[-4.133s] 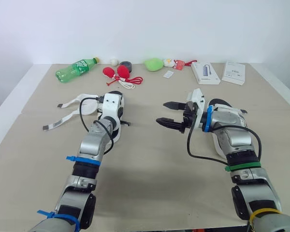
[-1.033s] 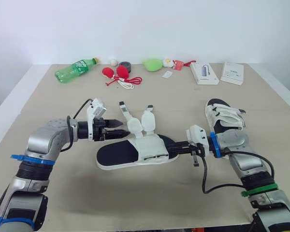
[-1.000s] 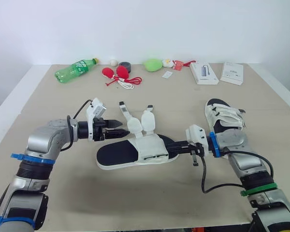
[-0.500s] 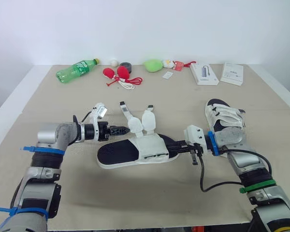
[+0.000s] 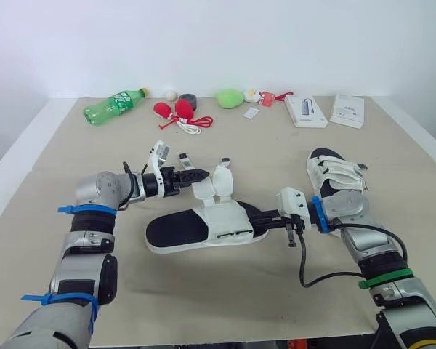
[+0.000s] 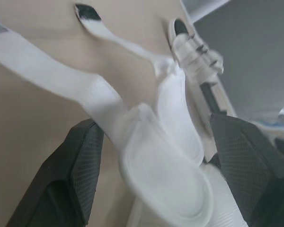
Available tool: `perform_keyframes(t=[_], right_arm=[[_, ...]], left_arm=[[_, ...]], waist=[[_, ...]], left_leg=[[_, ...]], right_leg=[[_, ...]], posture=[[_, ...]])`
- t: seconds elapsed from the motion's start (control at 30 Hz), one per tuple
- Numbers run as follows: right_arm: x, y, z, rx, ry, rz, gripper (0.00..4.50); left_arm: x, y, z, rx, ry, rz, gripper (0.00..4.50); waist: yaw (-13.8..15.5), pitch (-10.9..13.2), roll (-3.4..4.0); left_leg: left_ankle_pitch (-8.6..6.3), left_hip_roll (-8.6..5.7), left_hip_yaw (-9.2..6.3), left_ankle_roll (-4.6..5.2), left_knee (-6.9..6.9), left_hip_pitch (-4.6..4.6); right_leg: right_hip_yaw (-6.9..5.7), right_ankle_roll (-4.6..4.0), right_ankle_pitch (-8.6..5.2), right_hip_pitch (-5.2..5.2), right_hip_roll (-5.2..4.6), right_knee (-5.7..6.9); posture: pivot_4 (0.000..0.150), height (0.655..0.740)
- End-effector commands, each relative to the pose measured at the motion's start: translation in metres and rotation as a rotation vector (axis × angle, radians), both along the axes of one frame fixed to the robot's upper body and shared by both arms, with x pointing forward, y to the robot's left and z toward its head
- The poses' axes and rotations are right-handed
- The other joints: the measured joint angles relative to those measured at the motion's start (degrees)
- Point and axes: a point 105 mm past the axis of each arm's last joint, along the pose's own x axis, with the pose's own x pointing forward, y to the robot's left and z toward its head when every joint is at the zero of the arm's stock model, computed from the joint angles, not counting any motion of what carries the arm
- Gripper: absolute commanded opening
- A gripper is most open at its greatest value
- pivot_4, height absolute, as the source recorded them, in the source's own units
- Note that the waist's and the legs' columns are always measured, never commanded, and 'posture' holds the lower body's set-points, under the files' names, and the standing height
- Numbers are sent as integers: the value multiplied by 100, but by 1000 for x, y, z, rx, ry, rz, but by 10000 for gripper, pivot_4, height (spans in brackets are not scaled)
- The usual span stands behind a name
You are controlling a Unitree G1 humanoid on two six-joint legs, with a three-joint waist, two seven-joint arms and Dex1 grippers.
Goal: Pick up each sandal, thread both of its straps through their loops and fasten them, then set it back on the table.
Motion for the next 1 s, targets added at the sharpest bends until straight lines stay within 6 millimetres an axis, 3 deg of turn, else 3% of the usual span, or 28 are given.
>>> perform_keyframes(t=[0.03,0.4,0.77,0.8,0.83,1.0], right_arm=[[1,-2,5,-11,-33,2,972],[2,-2,6,-18,-48,5,972],[0,-6,7,-24,-56,-3,972],[0,-6,7,-25,-56,-4,0],[0,-6,7,-25,-56,-5,0],[-2,-6,6,-27,-56,-4,0]], left_arm=[[12,2,7,-90,46,62,35793],[35,-18,2,-84,44,109,35793],[54,-12,9,-90,-4,222,35793],[53,-14,10,-89,-12,211,30767],[53,-15,10,-88,-16,204,30312],[51,-18,12,-71,-54,168,7798]], waist=[[2,0,0],[-1,1,-2],[-2,4,-7],[-1,5,-8],[-2,6,-10],[-2,7,-12]], left_leg=[[0,0,-1,0,0,0],[-1,-2,2,-1,2,-1],[-2,-4,3,-3,0,-3],[-2,-5,3,-4,-1,-4],[-3,-6,3,-4,-1,-4],[-3,-6,2,-5,-1,-5]], right_leg=[[-1,0,0,0,0,0],[-1,3,2,0,-2,-1],[-1,4,0,-2,-5,-2],[-1,5,-1,-2,-5,-2],[-1,5,-1,-2,-5,-2],[-1,5,-2,-2,-4,-2]], posture=[[1500,7400],[1500,7400],[1500,7400],[1500,7400],[1500,7400],[1500,7400]])
